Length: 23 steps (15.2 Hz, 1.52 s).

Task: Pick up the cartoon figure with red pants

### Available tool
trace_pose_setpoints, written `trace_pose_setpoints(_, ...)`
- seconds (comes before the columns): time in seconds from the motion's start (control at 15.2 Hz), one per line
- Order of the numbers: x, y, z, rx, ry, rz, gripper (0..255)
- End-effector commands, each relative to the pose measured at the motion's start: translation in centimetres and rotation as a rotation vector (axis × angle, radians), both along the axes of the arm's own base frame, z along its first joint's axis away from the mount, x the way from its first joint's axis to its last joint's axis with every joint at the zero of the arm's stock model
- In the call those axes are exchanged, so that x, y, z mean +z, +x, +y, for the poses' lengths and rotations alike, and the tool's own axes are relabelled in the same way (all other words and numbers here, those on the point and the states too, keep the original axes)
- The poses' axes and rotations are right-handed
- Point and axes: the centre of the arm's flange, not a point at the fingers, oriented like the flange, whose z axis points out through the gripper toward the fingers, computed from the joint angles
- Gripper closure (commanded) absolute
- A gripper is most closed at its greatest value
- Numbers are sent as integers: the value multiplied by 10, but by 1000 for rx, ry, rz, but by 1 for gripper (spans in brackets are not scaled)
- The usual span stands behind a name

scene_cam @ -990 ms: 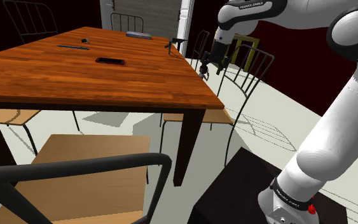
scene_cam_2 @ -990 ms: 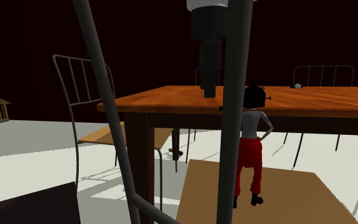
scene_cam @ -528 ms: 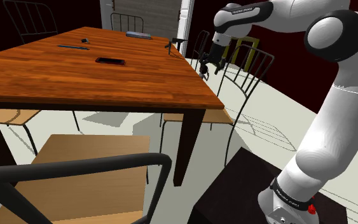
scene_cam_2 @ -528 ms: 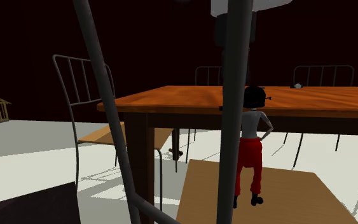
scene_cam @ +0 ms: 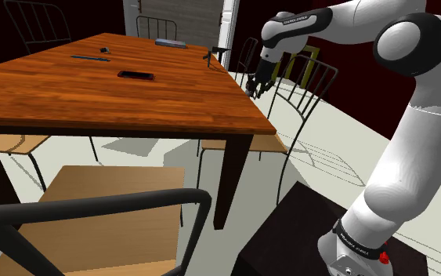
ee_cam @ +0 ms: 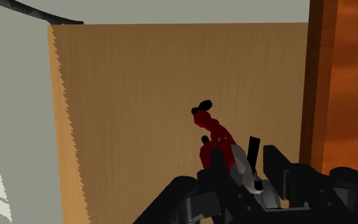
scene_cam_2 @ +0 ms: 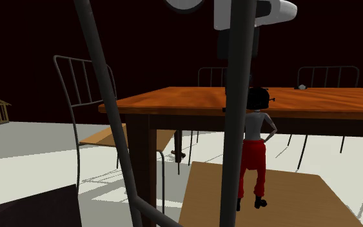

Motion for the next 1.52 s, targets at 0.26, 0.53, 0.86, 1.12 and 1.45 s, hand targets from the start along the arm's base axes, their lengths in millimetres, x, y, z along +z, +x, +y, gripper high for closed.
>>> trace_pose_setpoints(0.26,0,0,0,0,0,0,255)
trace_pose_setpoints(0.53,5,0,0,0,0,0,255)
trace_pose_setpoints(0.86,32,0,0,0,0,0,255)
trace_pose_setpoints(1.12,53,0,0,0,0,0,255)
trace_pose_setpoints(1.45,79,0,0,0,0,0,255)
